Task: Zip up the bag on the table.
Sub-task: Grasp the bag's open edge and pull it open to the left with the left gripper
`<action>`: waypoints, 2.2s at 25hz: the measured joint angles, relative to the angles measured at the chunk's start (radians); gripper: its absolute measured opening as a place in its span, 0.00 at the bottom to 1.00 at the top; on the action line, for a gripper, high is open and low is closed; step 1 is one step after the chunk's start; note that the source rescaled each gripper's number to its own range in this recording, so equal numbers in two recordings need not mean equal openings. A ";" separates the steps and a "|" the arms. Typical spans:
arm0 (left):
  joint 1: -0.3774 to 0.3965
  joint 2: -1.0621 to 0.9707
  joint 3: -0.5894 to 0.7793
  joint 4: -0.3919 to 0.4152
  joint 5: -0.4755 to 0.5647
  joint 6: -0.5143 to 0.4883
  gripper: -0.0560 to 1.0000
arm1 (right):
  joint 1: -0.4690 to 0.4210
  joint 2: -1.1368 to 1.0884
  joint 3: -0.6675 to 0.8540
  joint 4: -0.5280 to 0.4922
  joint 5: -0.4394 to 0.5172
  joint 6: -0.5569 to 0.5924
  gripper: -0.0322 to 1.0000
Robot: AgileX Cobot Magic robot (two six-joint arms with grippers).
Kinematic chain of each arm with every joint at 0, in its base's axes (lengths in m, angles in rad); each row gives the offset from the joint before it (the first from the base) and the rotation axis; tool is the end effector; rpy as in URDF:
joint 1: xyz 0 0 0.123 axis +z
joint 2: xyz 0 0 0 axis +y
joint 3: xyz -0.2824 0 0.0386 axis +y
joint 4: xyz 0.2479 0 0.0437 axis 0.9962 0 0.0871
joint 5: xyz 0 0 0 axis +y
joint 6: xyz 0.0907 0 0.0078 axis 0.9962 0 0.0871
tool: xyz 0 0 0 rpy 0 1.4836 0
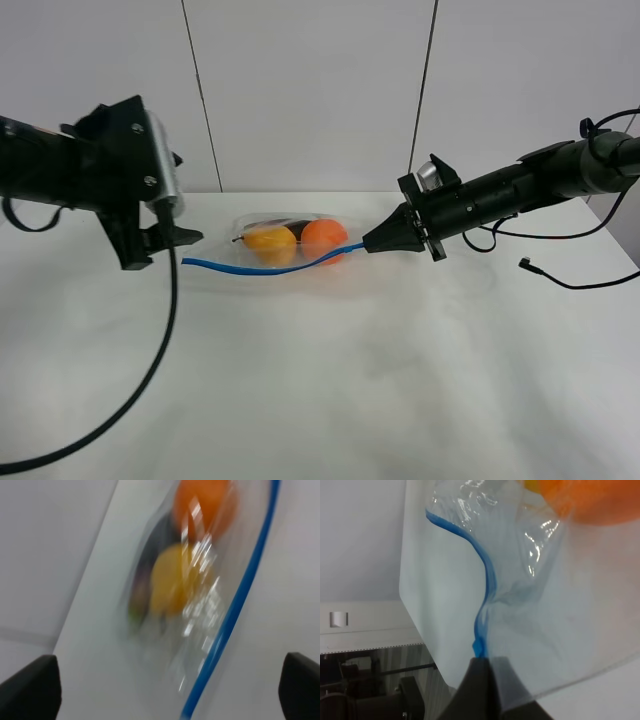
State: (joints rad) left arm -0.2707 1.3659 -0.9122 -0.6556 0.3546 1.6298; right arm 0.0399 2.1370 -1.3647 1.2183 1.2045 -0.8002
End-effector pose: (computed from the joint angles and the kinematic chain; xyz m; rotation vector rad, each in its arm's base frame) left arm 0.2771 -0.0970 0.2839 1.4086 1.7041 0.1715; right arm 0.3952 0.0957 0.1557 -0.2057 2.5881 1.5348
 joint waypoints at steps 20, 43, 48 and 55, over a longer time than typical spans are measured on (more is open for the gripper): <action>-0.543 0.531 -0.031 -0.125 -0.832 -0.043 1.00 | 0.000 0.000 0.000 -0.001 -0.004 0.000 0.03; -0.547 0.660 -0.056 0.241 -1.083 -0.376 0.28 | 0.000 0.000 0.000 -0.003 -0.004 0.000 0.03; -0.547 0.660 -0.056 0.241 -1.100 -0.376 0.27 | 0.000 0.000 0.000 -0.003 -0.004 0.000 0.03; -0.547 0.660 -0.056 0.241 -1.100 -0.376 0.18 | 0.000 0.000 0.000 -0.003 -0.004 0.000 0.03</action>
State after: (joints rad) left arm -0.8173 2.0261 -0.9685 -0.4150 -0.7459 1.2537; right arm 0.0399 2.1370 -1.3647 1.2153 1.2006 -0.8002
